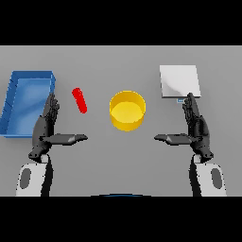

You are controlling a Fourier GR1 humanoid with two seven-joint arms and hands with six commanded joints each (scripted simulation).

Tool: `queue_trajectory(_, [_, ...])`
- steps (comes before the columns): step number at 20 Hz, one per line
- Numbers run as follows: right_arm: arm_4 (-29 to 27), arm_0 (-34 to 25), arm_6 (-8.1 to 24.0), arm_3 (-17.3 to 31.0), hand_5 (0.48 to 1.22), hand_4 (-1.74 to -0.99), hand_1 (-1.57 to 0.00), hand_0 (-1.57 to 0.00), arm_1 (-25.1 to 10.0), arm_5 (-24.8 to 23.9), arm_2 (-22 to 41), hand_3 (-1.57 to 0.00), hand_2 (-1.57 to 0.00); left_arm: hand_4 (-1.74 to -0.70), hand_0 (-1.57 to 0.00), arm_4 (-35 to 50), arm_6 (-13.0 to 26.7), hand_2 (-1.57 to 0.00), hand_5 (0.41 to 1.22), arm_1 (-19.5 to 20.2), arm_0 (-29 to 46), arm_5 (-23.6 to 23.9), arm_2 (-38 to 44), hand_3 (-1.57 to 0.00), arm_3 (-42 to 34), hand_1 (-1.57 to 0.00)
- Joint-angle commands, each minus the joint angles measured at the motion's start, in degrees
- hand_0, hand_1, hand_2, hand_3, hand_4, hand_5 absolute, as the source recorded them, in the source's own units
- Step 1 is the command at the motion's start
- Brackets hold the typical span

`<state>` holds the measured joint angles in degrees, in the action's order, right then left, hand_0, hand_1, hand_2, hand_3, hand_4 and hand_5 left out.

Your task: Pick up the red beaker and tilt it to pour out 1 green nut into yellow bowl. Pick up the yellow bowl and place it on the metallic measuring scale.

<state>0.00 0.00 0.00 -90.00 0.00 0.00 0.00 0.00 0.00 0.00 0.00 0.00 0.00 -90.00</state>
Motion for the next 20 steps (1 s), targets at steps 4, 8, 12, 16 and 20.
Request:
queue_trajectory(4, [0.43, 0.69, -0.26, -0.57, 0.66, -1.128, 0.0, 0.0, 0.53, -0.24, 0.66, 0.0, 0.0, -1.09, 0.0, 0.48, 0.02, 0.0, 0.623, 0.56, -0.2, -0.27, 0.51, 0.0, 0.23, 0.0])
queue_trajectory(8, [11.29, 5.17, -8.16, -4.86, 0.663, -1.128, 0.0, 0.0, -1.63, -2.66, 6.28, 0.0, 0.0, -1.09, 0.0, -4.5, -3.33, 0.0, 0.62, 2.0, 4.61, 0.08, -2.86, 0.0, -4.17, 0.0])
queue_trajectory(12, [16.72, 7.21, -7.2, -6.81, 0.663, -1.118, 0.0, 0.0, -1.71, -4.25, 9.04, 0.0, 0.0, -1.1, 0.0, -7.58, -0.8, 0.0, 0.616, 2.89, 6.5, 0.41, -5.08, 0.0, -7.49, 0.0])
queue_trajectory(16, [16.51, 8.15, -7.21, -7.99, 0.653, -1.123, 0.0, 0.0, -1.19, -4.07, 9.53, 0.0, 0.0, -1.09, 0.0, -9.1, 1.22, 0.0, 0.612, 3.22, 4.09, 0.85, -5.2, 0.0, -4.94, 0.0])
queue_trajectory(20, [15.39, 7.22, -5.13, -9.13, 0.651, -1.16, 0.0, 0.0, -1.4, -3.66, 8.83, 0.0, 0.0, -1.13, 0.0, -10.1, -1.55, 0.0, 0.633, 2.2, -1.45, 1.94, -4.62, 0.0, 1.72, 0.0])
